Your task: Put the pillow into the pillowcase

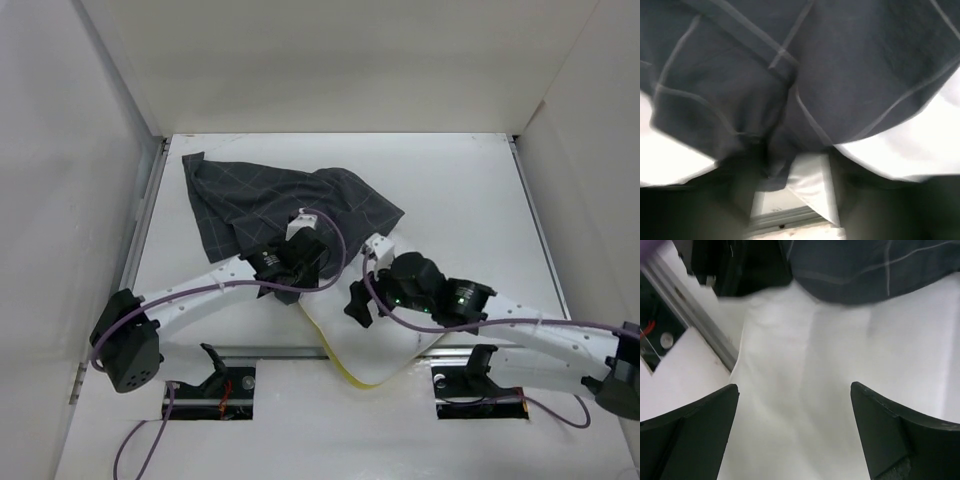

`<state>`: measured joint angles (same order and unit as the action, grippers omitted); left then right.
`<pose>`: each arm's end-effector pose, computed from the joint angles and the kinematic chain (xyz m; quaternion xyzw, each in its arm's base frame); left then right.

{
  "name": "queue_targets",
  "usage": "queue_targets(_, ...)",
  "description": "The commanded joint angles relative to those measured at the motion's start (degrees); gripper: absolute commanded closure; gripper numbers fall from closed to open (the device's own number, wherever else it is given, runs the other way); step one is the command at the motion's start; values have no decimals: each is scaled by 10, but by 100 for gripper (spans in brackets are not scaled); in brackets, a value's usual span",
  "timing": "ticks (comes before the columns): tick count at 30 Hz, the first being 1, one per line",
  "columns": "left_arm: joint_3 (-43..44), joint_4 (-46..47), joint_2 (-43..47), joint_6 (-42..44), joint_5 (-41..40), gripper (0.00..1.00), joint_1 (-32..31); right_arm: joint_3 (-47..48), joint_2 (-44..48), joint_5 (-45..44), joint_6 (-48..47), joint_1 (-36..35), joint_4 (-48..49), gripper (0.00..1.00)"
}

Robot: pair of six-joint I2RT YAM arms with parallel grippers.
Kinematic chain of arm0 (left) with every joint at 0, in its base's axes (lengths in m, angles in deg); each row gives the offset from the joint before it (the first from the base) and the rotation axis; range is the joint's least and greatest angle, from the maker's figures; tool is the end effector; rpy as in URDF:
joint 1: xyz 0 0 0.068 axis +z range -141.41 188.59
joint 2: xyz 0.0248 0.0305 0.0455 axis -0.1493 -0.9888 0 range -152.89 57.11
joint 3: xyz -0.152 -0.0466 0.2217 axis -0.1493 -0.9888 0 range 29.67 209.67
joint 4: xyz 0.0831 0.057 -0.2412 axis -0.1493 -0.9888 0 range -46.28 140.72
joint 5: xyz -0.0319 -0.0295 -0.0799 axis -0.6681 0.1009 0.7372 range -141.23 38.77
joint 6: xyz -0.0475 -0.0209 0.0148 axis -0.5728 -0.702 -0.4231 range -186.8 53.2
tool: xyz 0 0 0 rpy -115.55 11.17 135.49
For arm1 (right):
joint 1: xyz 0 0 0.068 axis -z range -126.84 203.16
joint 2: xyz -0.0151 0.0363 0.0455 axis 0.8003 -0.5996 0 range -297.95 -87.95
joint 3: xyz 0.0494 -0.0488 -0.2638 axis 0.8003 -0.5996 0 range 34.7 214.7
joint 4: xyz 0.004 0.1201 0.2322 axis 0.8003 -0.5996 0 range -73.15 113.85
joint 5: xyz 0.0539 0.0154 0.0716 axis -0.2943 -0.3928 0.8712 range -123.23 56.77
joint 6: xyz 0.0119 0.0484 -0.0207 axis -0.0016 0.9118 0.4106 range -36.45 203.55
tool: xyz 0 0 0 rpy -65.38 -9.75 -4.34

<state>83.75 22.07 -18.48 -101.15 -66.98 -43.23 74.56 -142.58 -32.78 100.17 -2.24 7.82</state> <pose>0.1767 -0.2091 0.2521 0.0952 0.9276 -0.1365 0.3345 0.1211 0.1759 0.2681 -0.2905 0.8195 0.2932 0.3975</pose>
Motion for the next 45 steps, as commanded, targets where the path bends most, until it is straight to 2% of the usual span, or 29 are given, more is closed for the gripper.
queue_targets(1,-6,-40,26,-55,-55,62,-4,22,-49,-56,-5,-51,-30,2)
queue_targets(3,-1,-46,33,-70,-61,73,-4,34,-98,-56,-5,-78,-20,2)
queue_targets(5,-1,-52,39,-76,-76,83,-4,54,-131,-103,-5,-129,-6,2)
queue_targets(8,-6,-52,39,-82,-90,97,-4,76,-201,-127,-10,-147,13,2)
queue_targets(10,-6,-59,34,-76,-96,100,-4,81,-243,-144,2,-147,35,2)
queue_targets(11,-6,-65,28,-76,-96,100,-4,81,-254,-161,8,-147,42,8)
queue_targets(12,-6,-65,28,-76,-96,100,-9,81,-265,-194,15,-147,49,23)
queue_targets(13,-6,-65,28,-76,-96,100,-9,81,-273,-217,30,-147,61,55)
queue_targets(14,-1,-65,33,-76,-89,100,-16,87,-280,-241,60,-147,67,98)
queue_targets(15,-1,-65,43,-76,-89,100,-23,87,-280,-279,61,-147,79,100)
queue_targets(19,10,-59,83,-61,-53,100,-37,118,-262,-378,76,-147,112,100)
queue_targets(22,15,-52,129,-46,-15,100,-43,130,-218,-455,54,-147,159,100)
queue_targets(26,21,-27,189,-32,47,100,-43,130,-185,-505,2,-147,269,100)
queue_targets(27,21,-20,199,-25,79,100,-43,130,-192,-512,-11,-147,322,100)
queue_targets(29,27,-7,222,-5,110,100,-43,130,-207,-521,-33,-141,363,100)
queue_targets(30,27,-7,222,2,122,100,-43,130,-215,-521,-46,-141,418,100)
queue_targets(34,52,-28,215,2,156,100,-43,123,-254,-527,-52,-123,522,100)
queue_targets(38,65,-28,215,7,214,100,-43,147,-324,-505,-45,-91,541,100)
queue_targets(42,88,-60,245,7,177,100,-43,153,-358,-451,-23,-72,536,100)
queue_targets(43,88,-76,245,7,164,100,-43,153,-358,-411,-23,-72,530,100)
queue_targets(44,94,-82,245,2,150,89,-43,147,-351,-391,-23,-72,516,100)
queue_targets(45,94,-82,240,2,131,67,-43,142,-337,-372,-23,-72,504,90)
